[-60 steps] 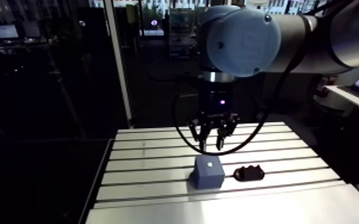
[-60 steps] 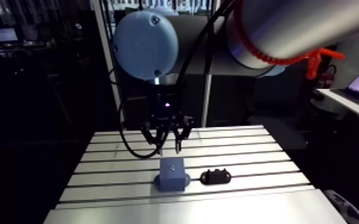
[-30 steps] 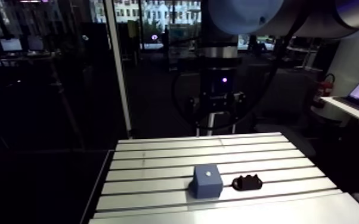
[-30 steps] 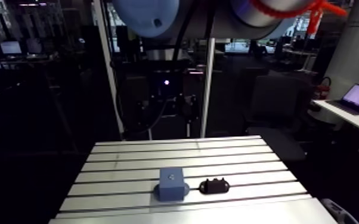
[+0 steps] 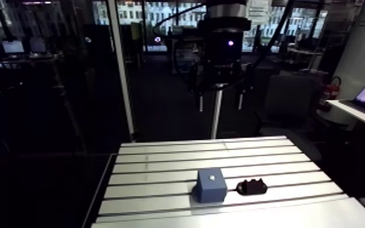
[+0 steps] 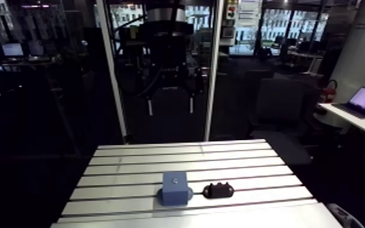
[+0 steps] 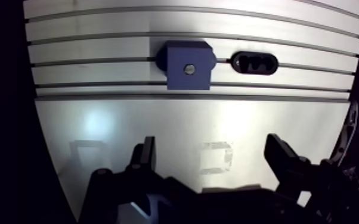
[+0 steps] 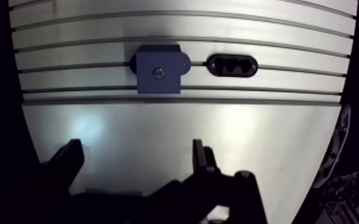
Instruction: Pick up the M10 bolt and insert it into the hex recess until seated.
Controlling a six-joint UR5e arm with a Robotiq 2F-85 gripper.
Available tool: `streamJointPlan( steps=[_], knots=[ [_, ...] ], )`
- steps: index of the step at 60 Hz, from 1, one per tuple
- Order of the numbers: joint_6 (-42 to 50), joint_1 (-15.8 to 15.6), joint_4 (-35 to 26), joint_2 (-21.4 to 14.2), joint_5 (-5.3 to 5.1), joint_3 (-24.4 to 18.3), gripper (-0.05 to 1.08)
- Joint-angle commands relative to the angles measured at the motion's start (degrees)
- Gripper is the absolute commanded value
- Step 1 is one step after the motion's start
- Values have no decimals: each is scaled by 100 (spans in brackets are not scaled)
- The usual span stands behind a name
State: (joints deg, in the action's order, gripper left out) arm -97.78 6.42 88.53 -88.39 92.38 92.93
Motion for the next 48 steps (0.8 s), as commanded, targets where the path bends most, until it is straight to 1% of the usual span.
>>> streamJointPlan(
  steps=[1, 2, 4, 6, 26, 37, 48],
  knots=[
    [26, -18, -174, -75, -115, -319, 1],
    [26, -18, -174, -77, -152, -379, 1],
    [26, -18, -174, -77, -152, -379, 1],
    [26, -18, -175, -77, -178, -442, 1],
    [26, -18, -174, 0, -199, -568, 2],
    [19, -9, -174, 131, -217, -646, 2],
    [17, -10, -174, 169, -233, -718, 2]
  ],
)
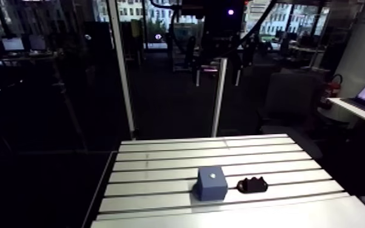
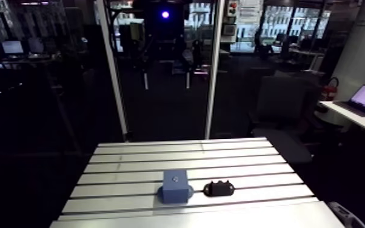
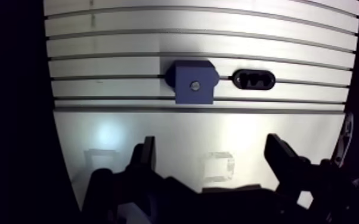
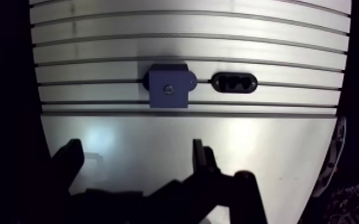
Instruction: Pick up the M10 bolt and insert it into the hex recess until seated.
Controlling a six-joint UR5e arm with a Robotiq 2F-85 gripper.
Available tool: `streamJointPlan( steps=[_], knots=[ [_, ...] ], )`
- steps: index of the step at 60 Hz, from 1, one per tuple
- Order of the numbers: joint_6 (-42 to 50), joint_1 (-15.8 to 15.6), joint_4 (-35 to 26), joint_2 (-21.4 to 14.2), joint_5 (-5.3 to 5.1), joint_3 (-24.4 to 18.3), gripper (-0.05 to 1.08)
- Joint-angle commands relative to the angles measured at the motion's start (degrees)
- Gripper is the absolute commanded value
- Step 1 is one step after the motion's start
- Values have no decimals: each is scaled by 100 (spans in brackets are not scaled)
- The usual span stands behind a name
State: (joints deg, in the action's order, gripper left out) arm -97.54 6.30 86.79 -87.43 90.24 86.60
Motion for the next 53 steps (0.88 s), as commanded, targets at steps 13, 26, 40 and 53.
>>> streamJointPlan(
  steps=[13, 26, 40, 53],
  knots=[
    [-7, 3, 0, 64, -37, -87, 2],
    [-7, -5, 0, 64, -37, -52, 2],
    [-7, -14, 9, 64, -36, -43, 2],
    [-15, -14, 9, 64, -37, -43, 2]
  ],
)
